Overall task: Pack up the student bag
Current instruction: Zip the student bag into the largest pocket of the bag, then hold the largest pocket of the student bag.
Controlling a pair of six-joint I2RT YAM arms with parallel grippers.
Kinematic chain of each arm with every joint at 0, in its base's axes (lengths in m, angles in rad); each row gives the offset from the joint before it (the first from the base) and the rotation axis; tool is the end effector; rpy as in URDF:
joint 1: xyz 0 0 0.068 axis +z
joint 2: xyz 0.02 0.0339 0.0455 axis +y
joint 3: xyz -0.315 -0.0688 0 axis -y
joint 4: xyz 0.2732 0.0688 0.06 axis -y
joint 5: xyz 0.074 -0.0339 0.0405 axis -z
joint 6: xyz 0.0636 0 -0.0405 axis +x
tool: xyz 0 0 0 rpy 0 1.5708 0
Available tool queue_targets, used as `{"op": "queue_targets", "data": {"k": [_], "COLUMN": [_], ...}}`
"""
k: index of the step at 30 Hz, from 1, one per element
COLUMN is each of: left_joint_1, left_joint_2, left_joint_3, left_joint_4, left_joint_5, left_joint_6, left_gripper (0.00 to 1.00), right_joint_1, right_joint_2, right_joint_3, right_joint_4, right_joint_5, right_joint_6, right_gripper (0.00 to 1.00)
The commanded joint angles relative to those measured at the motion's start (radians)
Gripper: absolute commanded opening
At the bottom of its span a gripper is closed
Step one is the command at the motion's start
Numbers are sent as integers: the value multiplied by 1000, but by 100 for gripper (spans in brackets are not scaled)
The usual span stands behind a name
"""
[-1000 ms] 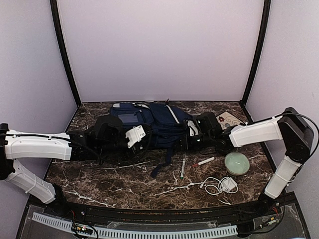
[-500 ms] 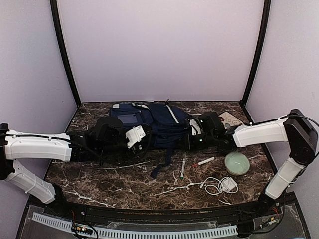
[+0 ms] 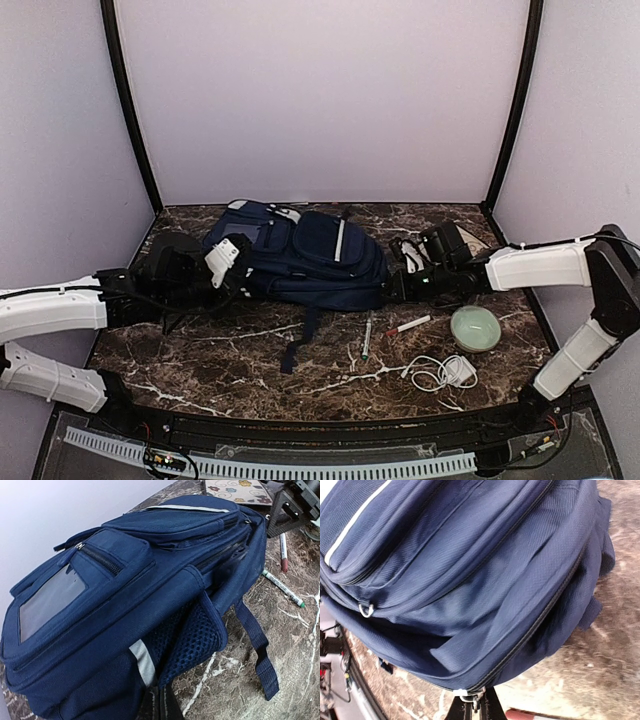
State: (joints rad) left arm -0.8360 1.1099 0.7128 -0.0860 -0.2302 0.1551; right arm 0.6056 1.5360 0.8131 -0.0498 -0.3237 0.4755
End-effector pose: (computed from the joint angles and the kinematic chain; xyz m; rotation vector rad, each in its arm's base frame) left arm 0.1954 -0.1946 0.2822 0.8448 1.8628 -0.1896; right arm 0.2760 0.2157 0.1988 -0.3307 2.4566 0.8828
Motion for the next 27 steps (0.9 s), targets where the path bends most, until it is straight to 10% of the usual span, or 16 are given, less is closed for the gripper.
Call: {"op": "queue_targets", "data": {"k": [1,6,19,27], "left_joint_1": [66,61,-167,-183], "left_joint_2": [-138,-147,371,530], "left_joint_3": [-55,-44,213,283], "left_joint_4": [31,143,140,108], "left_joint_5": [-105,220,383,279], "left_joint_6": [-137,-30,456,623], "left_gripper": [0,59,45,60], "right_joint_1": [6,97,131,131], "right_joint_2": [86,180,155,130], "right_joint_3": [50,155,169,177], "right_joint_4": [-55,-51,-3,-6], "right_joint_5": [-5,-32,-93,-90], "right_joint_6": [-12,-21,33,46], "right_gripper": [0,0,0,0]}}
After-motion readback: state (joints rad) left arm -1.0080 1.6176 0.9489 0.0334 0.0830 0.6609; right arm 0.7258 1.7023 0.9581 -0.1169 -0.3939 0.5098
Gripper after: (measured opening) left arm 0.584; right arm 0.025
